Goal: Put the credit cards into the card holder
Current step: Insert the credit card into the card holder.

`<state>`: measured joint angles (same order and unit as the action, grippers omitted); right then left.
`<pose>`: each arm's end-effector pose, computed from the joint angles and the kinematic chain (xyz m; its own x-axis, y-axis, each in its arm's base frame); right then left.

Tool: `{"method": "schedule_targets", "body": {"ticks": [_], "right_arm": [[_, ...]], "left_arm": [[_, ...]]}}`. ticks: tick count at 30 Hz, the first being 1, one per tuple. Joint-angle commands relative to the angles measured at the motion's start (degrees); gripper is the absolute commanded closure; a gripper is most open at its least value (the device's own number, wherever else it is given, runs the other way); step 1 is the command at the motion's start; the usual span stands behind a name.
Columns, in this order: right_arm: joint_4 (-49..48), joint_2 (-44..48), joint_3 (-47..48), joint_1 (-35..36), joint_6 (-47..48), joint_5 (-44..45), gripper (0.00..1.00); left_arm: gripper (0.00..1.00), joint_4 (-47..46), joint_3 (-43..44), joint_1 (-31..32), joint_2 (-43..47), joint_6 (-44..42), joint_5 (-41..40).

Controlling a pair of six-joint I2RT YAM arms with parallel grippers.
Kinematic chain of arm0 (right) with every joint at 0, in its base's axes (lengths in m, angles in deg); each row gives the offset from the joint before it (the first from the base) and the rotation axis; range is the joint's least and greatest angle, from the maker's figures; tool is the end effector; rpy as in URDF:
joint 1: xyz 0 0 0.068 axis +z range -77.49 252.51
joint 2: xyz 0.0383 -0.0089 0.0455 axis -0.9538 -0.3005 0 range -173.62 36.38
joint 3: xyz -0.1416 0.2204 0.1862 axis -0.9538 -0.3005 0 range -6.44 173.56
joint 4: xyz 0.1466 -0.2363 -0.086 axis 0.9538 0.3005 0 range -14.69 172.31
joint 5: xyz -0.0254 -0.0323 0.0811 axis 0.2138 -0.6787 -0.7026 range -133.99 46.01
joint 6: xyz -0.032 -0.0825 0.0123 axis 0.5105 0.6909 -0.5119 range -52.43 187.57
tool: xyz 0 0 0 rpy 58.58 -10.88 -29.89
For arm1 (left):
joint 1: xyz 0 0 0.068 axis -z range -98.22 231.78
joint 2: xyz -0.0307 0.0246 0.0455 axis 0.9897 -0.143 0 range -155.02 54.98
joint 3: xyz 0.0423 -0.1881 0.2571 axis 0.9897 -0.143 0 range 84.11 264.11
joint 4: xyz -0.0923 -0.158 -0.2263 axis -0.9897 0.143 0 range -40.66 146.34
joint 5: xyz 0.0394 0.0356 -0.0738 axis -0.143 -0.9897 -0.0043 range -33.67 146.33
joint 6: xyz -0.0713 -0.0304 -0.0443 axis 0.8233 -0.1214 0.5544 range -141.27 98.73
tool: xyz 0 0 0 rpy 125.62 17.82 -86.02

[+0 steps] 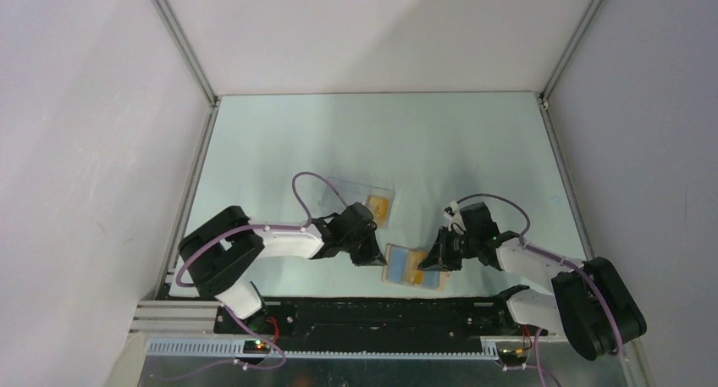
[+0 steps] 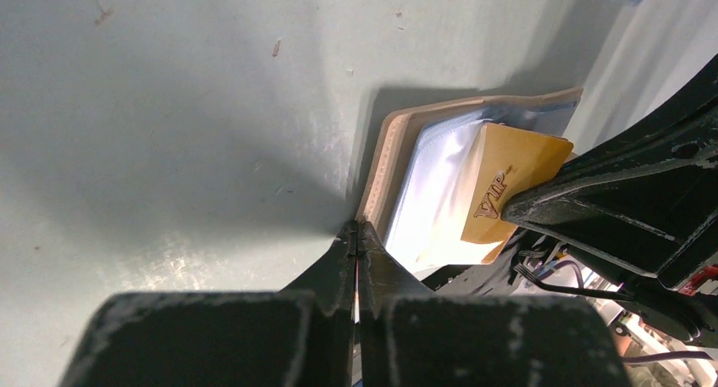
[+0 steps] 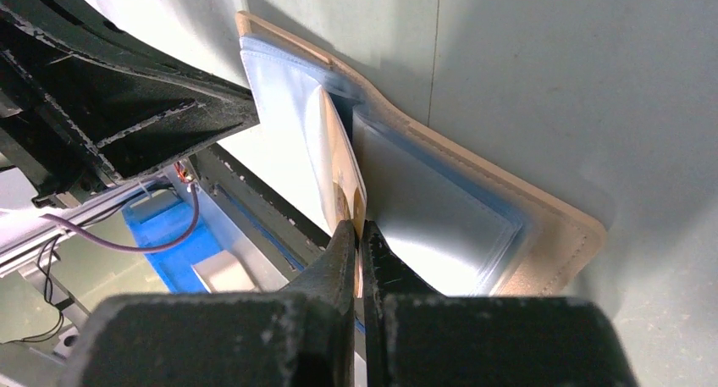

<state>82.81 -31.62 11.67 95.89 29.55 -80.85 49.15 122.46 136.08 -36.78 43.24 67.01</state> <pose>0.1651 0.1233 0.1158 -0.9875 0.1100 -0.1132 -0.0076 0.6834 0.7300 0.1827 -0.2796 0.1193 -0.9799 -0.1564 -0.1235 -0.0507 0.7951 -0.6044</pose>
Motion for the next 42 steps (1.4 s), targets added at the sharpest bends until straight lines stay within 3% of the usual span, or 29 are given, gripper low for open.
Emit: {"method": "schedule_targets", "body": {"ticks": [1, 24, 42], "right_arm": [[5.67, 2.36, -1.90, 0.08, 0.22, 3.85, 1.00], [7.28, 3.72, -2.36, -0.88, -1.51, 6.37, 1.00], [-1.09, -3.34, -3.57, 1.13, -3.42, -1.54, 1.00]], "left_arm": [[1.00, 1.69, 1.19, 0.37, -1.65, -0.50, -1.33], [1.00, 2.36, 1.71, 0.38, -2.19, -0.45, -1.30], [1.00, 2.56, 2.17, 0.41, -2.64, -0.83, -0.98]]}}
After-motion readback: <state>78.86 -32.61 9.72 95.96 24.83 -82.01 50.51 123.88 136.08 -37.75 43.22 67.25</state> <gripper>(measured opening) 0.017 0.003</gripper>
